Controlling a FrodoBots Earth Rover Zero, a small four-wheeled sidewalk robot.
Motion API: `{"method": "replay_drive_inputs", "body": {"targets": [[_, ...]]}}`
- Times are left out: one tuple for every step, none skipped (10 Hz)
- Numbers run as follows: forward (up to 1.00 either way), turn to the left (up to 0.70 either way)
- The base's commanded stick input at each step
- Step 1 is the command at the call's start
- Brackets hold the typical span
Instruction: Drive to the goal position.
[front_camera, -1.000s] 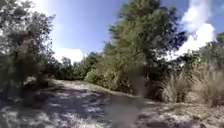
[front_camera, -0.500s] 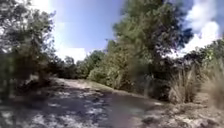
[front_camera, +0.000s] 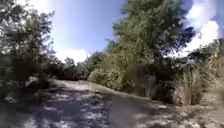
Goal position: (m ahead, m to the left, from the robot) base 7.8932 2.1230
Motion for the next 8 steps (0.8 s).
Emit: {"method": "replay_drive_inputs", "body": {"targets": [[0.30,0.03],[0.30,0.37],[0.30,0.71],[0.30,0.00],[0.30,0.00],[0.30,0.00],[0.30,0.00],[0.30,0.00]]}}
